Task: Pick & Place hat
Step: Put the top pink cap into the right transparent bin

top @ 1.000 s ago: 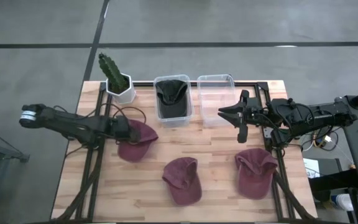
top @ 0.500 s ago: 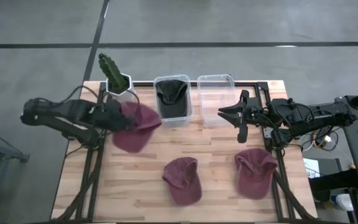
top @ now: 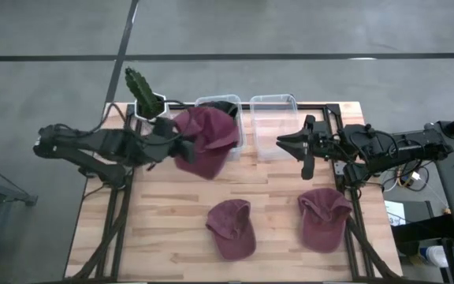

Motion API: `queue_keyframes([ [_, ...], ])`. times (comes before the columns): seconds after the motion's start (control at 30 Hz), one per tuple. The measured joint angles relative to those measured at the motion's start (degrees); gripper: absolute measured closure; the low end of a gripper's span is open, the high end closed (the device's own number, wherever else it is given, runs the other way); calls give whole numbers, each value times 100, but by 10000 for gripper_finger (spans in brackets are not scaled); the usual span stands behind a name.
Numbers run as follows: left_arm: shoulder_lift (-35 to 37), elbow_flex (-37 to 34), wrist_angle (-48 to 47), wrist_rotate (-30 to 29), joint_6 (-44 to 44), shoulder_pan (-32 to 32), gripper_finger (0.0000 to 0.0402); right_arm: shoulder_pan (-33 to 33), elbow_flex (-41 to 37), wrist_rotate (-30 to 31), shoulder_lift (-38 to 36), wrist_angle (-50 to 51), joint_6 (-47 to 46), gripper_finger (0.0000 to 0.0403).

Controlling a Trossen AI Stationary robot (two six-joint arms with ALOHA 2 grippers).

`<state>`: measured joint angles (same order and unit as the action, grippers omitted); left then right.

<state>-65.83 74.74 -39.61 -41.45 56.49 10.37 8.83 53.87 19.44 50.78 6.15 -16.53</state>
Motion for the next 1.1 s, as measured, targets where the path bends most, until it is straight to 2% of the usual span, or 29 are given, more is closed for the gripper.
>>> queue_keyframes([
  [0.13, -357, 0, 1156, -195, -1099, -144, 389, 1, 0, 2, 0, -2, 89, 294],
  [0.33, -836, -3, 2457, -479, -2334, -512, 389, 1, 0, 32, 0, -17, 109, 221],
  [0.63, -1447, -4, 4360, -501, -4154, -761, 389, 0, 0, 925, 145, -137, 126, 123],
  [0.83, -1728, 79, 5203, -542, -5101, -940, 389, -9, 0, 1118, 264, -738, 374, 92],
  [1.1, -2122, 644, 5311, -516, -5648, -1207, 389, -38, 2, 1260, 465, -1300, 664, 86],
])
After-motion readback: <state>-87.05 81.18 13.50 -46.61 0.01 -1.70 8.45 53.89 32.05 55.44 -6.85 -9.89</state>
